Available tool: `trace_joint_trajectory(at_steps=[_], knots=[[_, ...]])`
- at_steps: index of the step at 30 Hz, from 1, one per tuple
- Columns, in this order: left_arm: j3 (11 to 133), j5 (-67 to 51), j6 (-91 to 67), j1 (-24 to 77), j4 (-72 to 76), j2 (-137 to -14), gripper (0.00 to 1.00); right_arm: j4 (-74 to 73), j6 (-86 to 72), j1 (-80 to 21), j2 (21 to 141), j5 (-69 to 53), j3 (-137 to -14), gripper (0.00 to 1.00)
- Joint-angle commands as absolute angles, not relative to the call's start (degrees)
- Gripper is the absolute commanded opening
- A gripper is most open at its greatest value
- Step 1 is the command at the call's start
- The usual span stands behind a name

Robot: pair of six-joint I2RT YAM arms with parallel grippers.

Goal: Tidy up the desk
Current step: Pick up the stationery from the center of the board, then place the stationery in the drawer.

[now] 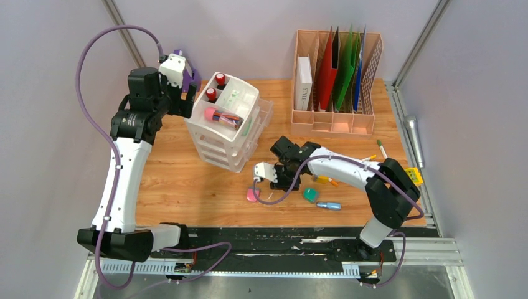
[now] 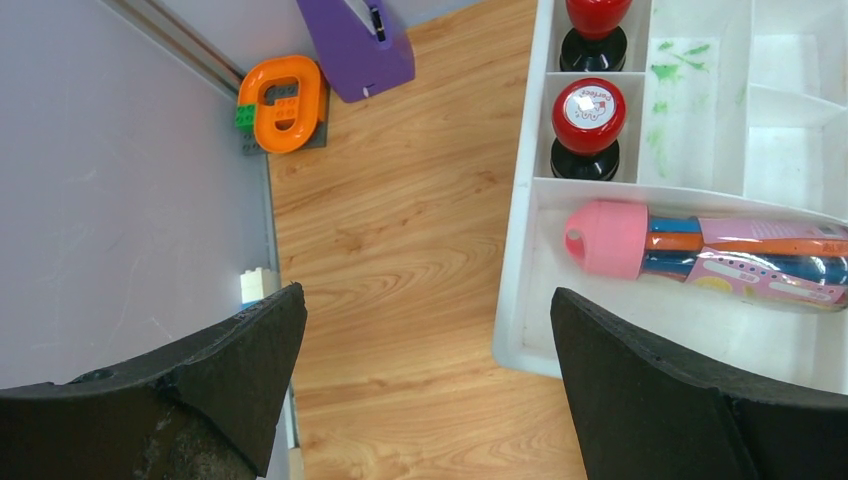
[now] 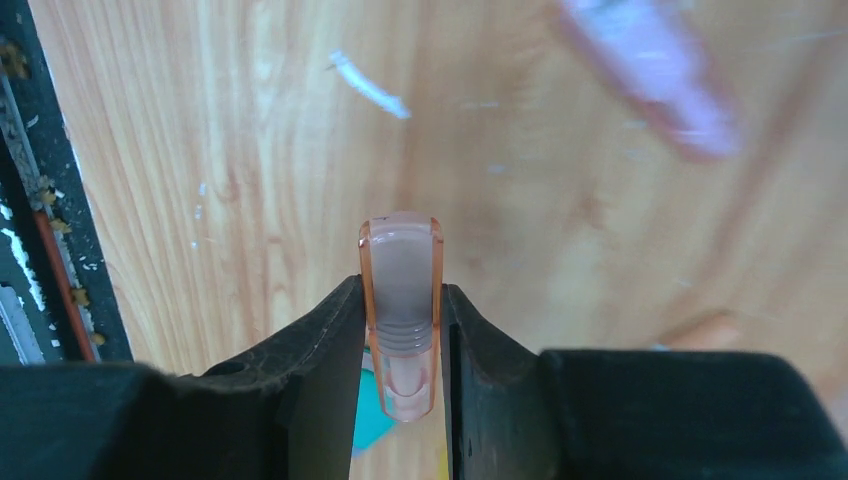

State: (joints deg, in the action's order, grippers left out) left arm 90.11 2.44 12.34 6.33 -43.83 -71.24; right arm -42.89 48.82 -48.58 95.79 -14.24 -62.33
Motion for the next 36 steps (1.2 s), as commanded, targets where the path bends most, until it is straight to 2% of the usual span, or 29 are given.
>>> trace_joint_trajectory(at_steps=[1, 6, 11, 17, 30, 36], knots=[[90.2, 2.7, 13.7, 6.1, -41.6, -69.5, 1.0, -47.6, 48.8, -45.1, 89.6, -16.0, -77.3, 0.0], [89.8, 2.3, 13.7, 6.0, -41.0, -69.4, 1.0, -49.4, 54.0, -44.2, 90.3, -18.3, -91.6, 0.0], [88.7, 1.9, 14.0, 6.1, -39.3, -68.8, 1.0, -43.8, 67.7, -44.2, 92.8, -13.2, -95.9, 0.0], [88.1, 2.1, 13.8, 6.0, -38.7, -68.9, 1.0, -42.7, 75.0, -44.8, 98.5, -10.8, -102.6, 0.01], [88.0, 2.3, 14.1, 6.1, -38.4, -69.1, 1.0, -39.0, 84.4, -48.1, 102.9, -6.5, -102.1, 0.01], [87.9, 2.6, 14.4, 6.1, -38.4, -68.8, 1.0, -38.8, 87.7, -49.6, 103.7, -3.9, -100.0, 0.05]])
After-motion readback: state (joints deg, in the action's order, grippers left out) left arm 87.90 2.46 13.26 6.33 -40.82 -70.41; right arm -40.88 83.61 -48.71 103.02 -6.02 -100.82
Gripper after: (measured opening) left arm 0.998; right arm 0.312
